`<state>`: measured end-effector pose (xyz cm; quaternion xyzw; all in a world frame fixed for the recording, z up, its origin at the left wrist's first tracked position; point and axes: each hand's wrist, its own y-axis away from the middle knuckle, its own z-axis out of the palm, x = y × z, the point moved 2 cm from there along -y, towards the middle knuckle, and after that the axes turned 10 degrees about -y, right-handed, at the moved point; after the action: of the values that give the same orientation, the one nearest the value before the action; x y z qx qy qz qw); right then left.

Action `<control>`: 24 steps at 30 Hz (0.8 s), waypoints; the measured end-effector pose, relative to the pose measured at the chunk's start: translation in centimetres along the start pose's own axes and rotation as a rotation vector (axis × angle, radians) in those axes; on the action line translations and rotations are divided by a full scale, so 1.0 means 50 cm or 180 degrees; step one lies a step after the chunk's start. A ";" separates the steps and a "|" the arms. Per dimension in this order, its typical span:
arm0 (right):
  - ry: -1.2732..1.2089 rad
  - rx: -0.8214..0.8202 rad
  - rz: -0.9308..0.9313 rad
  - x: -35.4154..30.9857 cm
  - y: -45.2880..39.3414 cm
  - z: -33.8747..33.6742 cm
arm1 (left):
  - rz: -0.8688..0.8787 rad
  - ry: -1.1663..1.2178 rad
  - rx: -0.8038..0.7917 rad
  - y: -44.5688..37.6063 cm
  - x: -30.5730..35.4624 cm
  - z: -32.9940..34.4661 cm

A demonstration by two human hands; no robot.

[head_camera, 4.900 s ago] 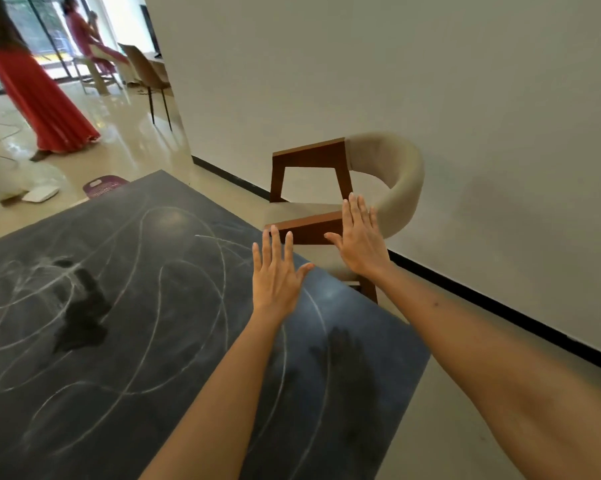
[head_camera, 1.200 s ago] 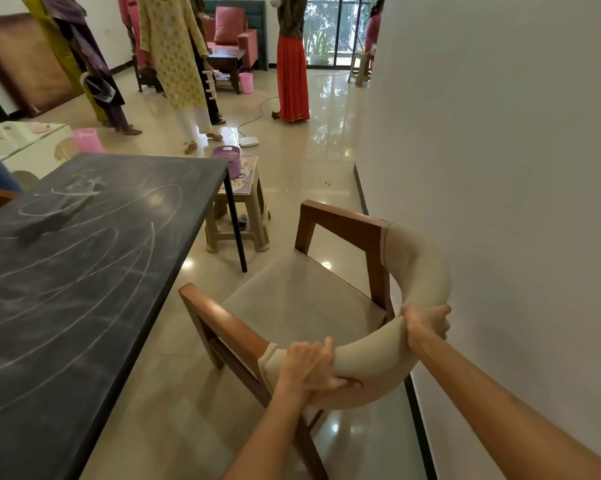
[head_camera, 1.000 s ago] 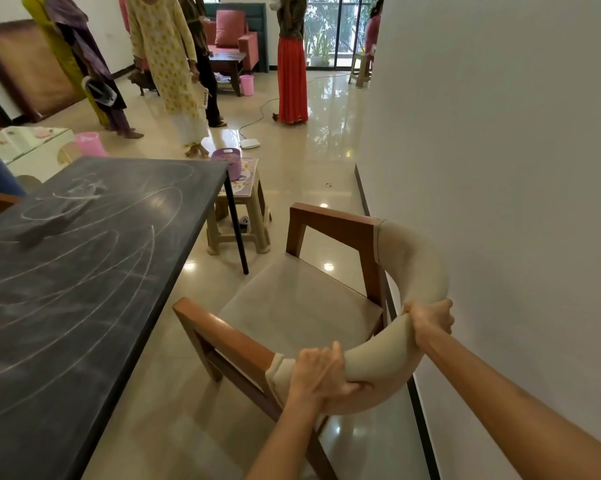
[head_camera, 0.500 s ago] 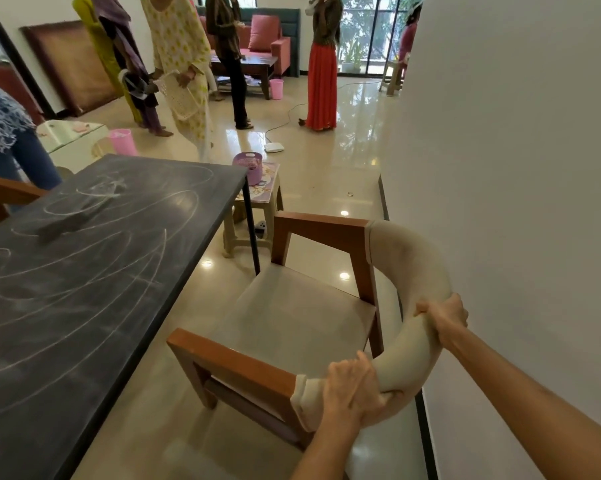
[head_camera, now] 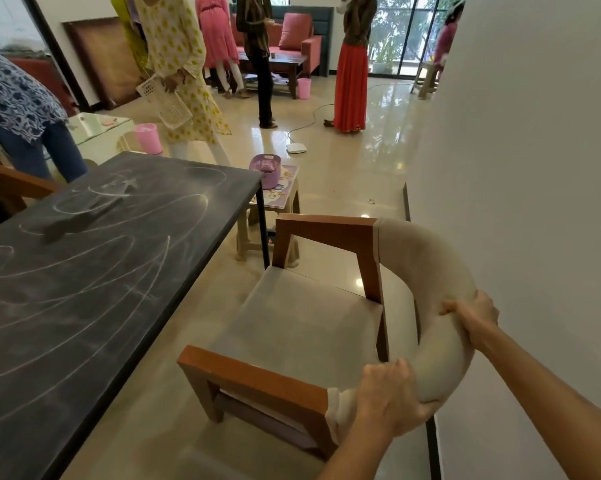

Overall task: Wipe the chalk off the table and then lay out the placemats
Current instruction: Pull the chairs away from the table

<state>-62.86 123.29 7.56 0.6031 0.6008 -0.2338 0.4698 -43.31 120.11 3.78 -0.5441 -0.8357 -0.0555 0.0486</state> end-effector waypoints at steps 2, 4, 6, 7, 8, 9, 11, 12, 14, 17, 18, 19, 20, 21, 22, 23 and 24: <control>0.0066 -0.0010 -0.0070 -0.006 -0.030 0.002 | -0.0029 0.0084 -0.0014 -0.029 0.007 0.005; 0.0131 -0.0022 -0.0099 -0.005 -0.043 0.003 | -0.0015 0.0130 0.0010 -0.038 0.008 0.008; 0.0198 -0.0020 -0.0109 -0.003 -0.046 0.004 | 0.0113 0.0189 -0.0036 -0.034 -0.009 0.004; 0.0234 -0.0014 -0.0096 -0.004 -0.045 0.004 | 0.0146 0.0398 -0.0079 -0.029 -0.027 0.003; 0.0276 -0.0010 -0.0078 -0.005 -0.044 0.006 | 0.0129 0.0678 -0.0157 -0.024 -0.052 0.003; 0.0309 -0.0014 -0.0058 -0.008 -0.042 0.008 | 0.0056 0.0939 -0.0263 -0.016 -0.080 0.002; 0.0356 0.0002 -0.0025 -0.014 -0.037 0.010 | -0.0234 0.1220 -0.0496 -0.001 -0.151 0.012; 0.0394 0.0011 -0.0006 -0.017 -0.034 0.012 | -0.0445 0.1263 -0.0592 0.010 -0.190 0.018; 0.0485 0.0056 0.0039 -0.020 -0.030 0.012 | -0.0815 0.1133 -0.0721 0.032 -0.264 0.036; 0.0554 0.0128 0.0160 -0.023 -0.025 0.013 | -0.1602 0.0307 -0.0374 0.068 -0.351 0.055; 0.0553 0.0149 0.0213 -0.024 -0.023 0.013 | -0.2072 0.0125 -0.0194 0.081 -0.369 0.061; 0.0544 0.0165 0.0265 -0.027 -0.021 0.013 | -0.2627 0.0115 -0.0096 0.092 -0.379 0.063; 0.0534 0.0171 0.0309 -0.030 -0.019 0.013 | -0.3203 0.0336 -0.0069 0.102 -0.382 0.060; 0.0527 0.0168 0.0339 -0.032 -0.017 0.012 | -0.3714 0.0741 -0.0079 0.109 -0.380 0.056; 0.0524 0.0158 0.0359 -0.034 -0.016 0.012 | -0.4128 0.1207 -0.0030 0.110 -0.376 0.050; 0.0528 0.0145 0.0372 -0.035 -0.015 0.011 | -0.4464 0.1641 0.0080 0.108 -0.372 0.049; 0.0533 0.0136 0.0372 -0.036 -0.014 0.009 | -0.4771 0.2062 0.0246 0.104 -0.371 0.052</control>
<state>-63.71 121.88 8.67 0.6645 0.5965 -0.1676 0.4178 -31.13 105.80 -1.23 0.2043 -0.9236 -0.1989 0.2564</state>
